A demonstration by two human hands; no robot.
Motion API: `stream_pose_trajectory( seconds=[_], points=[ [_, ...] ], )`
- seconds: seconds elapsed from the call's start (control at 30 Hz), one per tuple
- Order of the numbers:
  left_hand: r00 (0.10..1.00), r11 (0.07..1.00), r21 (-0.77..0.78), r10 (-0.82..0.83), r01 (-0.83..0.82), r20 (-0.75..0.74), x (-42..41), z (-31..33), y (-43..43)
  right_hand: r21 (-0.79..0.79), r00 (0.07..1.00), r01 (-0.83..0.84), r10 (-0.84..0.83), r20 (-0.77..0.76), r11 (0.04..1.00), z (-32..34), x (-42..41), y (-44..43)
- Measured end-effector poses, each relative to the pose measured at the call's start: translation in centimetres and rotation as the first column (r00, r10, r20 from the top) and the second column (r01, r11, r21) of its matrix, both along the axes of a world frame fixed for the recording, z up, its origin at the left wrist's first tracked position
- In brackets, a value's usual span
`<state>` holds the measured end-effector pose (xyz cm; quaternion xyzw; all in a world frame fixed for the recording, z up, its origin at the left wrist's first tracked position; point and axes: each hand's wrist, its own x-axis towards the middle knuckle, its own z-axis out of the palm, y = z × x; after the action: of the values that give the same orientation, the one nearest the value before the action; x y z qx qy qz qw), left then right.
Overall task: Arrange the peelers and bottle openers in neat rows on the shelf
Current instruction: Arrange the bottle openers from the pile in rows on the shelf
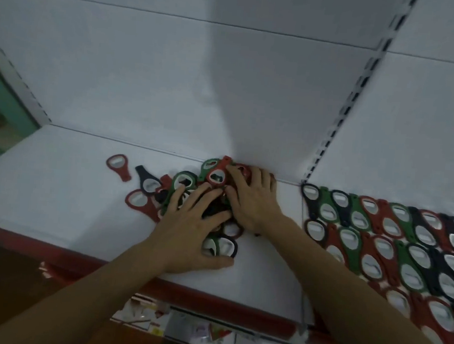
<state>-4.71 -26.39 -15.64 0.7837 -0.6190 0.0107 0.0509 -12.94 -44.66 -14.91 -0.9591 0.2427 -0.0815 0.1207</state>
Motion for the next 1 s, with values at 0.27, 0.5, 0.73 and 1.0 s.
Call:
stream_pose_trajectory(
  seconds=[0.27,0.5,0.73,1.0],
  points=[
    [1.000,0.989,-0.150,0.000,-0.003,-0.018,10.9,-0.4,5.7,-0.002,0.995,0.076,-0.076,0.059,0.997,-1.2,8.2,5.7],
    [0.997,0.984,-0.176,0.020,-0.034,-0.078,17.9,-0.7,8.9,0.134,0.945,0.220,-0.245,0.215,0.966,-0.9,14.4,9.8],
    [0.960,0.956,-0.262,0.053,-0.128,-0.275,19.3,0.6,10.1,0.655,0.763,0.025,-0.438,0.476,0.755,1.0,14.4,10.3],
    [0.918,0.997,-0.048,-0.079,0.066,-0.388,24.7,3.9,13.2,0.204,0.945,-0.250,0.193,0.265,0.946,2.8,11.1,9.0]
  ],
)
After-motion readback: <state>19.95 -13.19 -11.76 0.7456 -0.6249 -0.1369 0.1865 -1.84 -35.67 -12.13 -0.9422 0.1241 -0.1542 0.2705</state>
